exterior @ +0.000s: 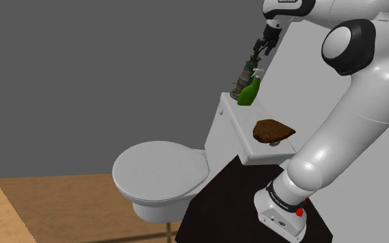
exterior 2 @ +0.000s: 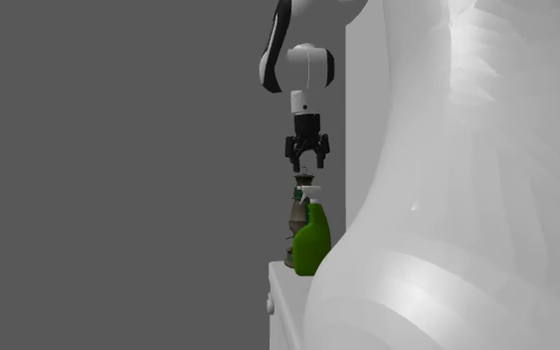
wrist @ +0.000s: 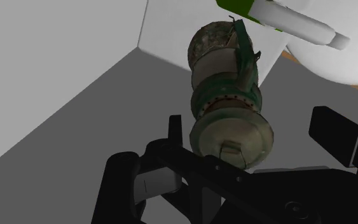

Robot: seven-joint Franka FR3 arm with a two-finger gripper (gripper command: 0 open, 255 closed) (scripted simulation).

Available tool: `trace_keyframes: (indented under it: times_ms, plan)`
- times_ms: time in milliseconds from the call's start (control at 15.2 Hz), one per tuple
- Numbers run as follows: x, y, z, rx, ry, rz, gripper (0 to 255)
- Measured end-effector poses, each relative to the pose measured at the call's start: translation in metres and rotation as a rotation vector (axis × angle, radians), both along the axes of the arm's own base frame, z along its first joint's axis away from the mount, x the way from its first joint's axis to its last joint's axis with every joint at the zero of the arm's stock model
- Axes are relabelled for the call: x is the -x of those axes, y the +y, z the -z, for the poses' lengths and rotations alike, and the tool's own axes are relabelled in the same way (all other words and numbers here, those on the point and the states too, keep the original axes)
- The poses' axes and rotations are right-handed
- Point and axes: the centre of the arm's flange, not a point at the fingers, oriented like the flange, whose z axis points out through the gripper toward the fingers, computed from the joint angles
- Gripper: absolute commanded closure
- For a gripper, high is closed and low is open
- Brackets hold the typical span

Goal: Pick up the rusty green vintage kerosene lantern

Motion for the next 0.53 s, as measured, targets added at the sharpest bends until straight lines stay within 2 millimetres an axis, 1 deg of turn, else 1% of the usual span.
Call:
trace_keyframes:
  times_ms: [198, 528]
  plan:
    - [-0.003, -0.009, 0.011, 0.001, -0.003, 0.001, 0]
    - [-0.003, -0.010, 0.035, 0.001, -0.003, 0.001, 0]
